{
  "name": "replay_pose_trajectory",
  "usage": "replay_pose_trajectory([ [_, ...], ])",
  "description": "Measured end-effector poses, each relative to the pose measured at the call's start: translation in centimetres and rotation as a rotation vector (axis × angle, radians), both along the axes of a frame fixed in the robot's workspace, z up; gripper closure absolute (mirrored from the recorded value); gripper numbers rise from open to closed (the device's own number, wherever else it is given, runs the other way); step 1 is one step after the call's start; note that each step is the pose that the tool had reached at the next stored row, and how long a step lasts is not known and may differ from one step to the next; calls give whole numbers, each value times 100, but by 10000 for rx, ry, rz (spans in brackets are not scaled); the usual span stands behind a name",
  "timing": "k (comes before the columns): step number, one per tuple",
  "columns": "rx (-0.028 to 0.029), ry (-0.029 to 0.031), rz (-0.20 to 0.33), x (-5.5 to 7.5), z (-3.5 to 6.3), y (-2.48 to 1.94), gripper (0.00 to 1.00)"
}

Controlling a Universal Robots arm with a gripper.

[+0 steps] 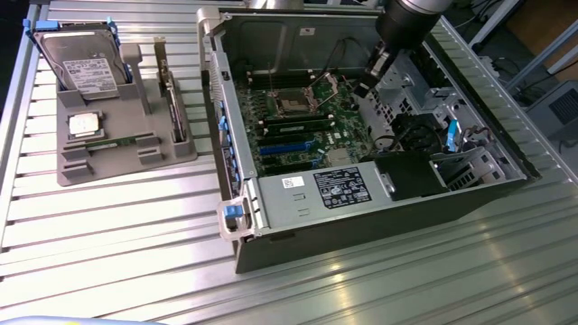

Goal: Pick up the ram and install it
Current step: 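Press down the ram until it locks into place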

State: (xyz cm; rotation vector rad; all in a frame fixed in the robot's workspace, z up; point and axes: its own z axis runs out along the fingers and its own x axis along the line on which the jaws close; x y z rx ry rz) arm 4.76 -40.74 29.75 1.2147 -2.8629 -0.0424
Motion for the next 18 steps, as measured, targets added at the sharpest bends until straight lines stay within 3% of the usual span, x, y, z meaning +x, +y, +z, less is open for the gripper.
replay_pose_trajectory([
  [11,-48,0,-3232,0,0,0,89],
  [15,-70,-1,-4138,0,0,0,89],
  [18,-80,-2,-4500,0,0,0,89],
])
